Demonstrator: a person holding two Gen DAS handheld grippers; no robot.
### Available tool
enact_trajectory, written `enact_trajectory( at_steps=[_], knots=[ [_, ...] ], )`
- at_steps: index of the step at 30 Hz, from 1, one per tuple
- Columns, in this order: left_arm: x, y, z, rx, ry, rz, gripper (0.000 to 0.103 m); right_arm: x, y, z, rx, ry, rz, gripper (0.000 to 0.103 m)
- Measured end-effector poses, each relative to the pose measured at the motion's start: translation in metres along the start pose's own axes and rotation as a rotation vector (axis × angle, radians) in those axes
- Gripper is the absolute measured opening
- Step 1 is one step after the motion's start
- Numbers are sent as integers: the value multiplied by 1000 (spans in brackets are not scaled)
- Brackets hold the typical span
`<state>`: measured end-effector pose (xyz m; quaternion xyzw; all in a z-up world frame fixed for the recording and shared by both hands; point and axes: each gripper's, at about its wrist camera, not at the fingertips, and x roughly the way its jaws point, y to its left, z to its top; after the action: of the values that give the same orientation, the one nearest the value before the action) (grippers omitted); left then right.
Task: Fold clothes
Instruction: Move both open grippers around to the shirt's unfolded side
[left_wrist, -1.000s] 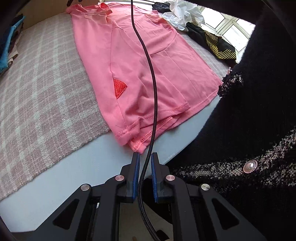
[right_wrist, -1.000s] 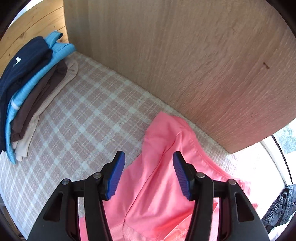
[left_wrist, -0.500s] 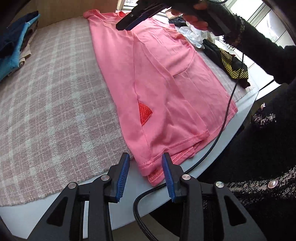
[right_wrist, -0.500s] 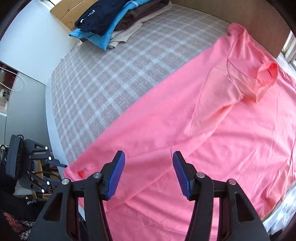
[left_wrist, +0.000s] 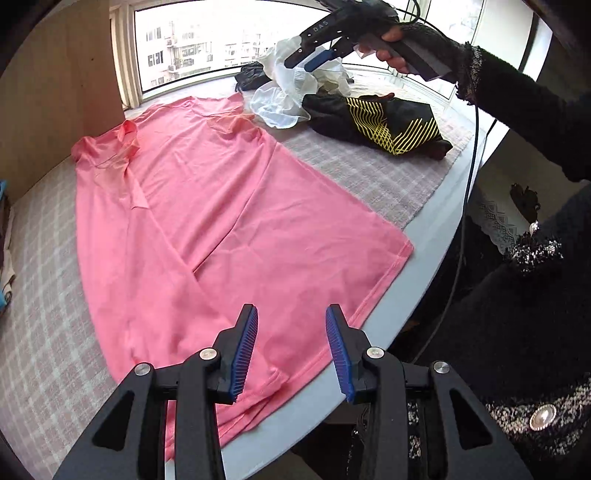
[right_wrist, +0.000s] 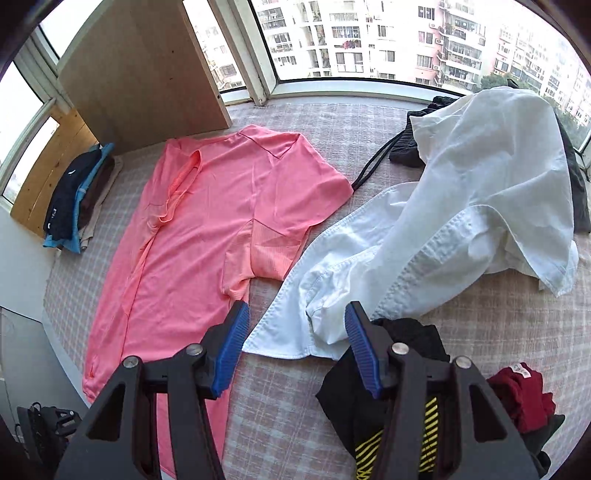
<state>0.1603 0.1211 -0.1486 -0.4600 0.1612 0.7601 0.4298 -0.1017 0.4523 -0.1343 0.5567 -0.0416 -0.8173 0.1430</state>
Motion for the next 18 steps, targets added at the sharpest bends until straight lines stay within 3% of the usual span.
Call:
enact_trajectory(
  at_steps=[3,9,13,16,18],
  knots=[
    [37,-43,22,11,-1,-33,37,26,-19,39,-37,18,13,53],
    [90,-103,43,-3,74,14,37,112,-45,108,-54,78,-37,53],
    [103,-105,53,-73,93,95,38,148,-45,115,-101,140,-40,53],
    [105,-103,56,-134,91,104,39,154,-36,109,-183,149,-44,53],
    [106,-104,57,-137,101,116,42,154,-31,107,-222,164,-63,44]
  ],
)
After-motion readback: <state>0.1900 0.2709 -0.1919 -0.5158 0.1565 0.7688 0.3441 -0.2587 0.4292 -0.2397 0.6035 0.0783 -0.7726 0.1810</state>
